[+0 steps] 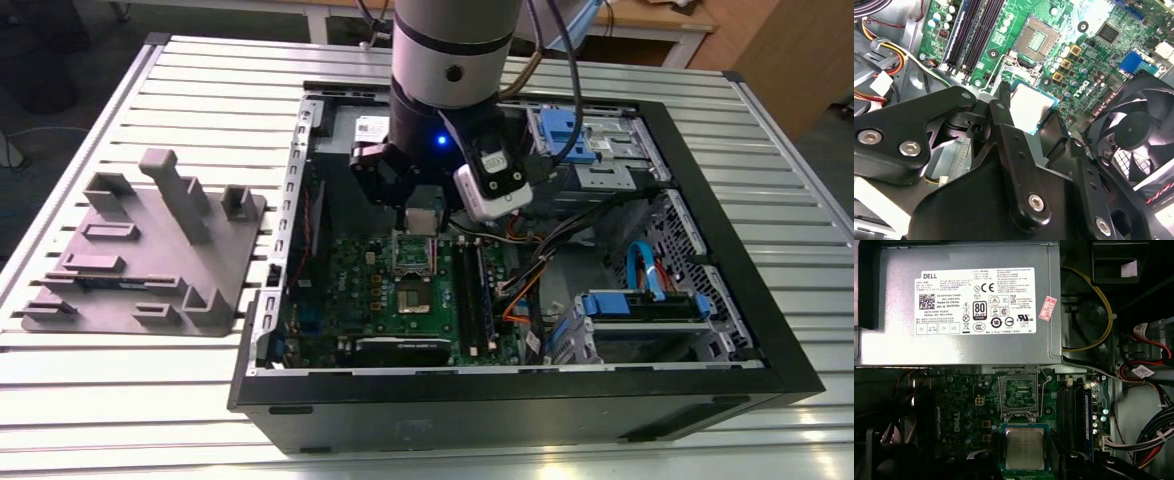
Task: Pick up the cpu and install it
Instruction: 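Place the cpu into insertion slot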
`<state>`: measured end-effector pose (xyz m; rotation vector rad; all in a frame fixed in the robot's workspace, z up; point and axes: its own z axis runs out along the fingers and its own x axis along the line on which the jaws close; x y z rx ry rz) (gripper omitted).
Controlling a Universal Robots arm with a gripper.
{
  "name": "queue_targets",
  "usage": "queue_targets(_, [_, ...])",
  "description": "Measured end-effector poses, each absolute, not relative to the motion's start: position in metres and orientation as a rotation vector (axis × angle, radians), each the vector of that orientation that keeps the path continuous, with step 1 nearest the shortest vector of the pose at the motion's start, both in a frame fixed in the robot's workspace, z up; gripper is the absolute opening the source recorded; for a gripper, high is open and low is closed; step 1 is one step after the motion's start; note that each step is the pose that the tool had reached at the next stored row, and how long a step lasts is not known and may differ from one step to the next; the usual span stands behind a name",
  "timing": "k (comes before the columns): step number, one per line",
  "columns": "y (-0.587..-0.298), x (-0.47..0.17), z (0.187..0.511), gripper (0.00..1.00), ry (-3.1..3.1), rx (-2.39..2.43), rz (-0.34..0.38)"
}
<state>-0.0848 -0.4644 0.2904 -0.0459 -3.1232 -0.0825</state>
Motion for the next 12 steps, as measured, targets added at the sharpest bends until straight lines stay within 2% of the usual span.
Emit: queue_targets(12, [-0.4680,-0.0854,0.2864,0.47,-3.123,-0.046,-0.083])
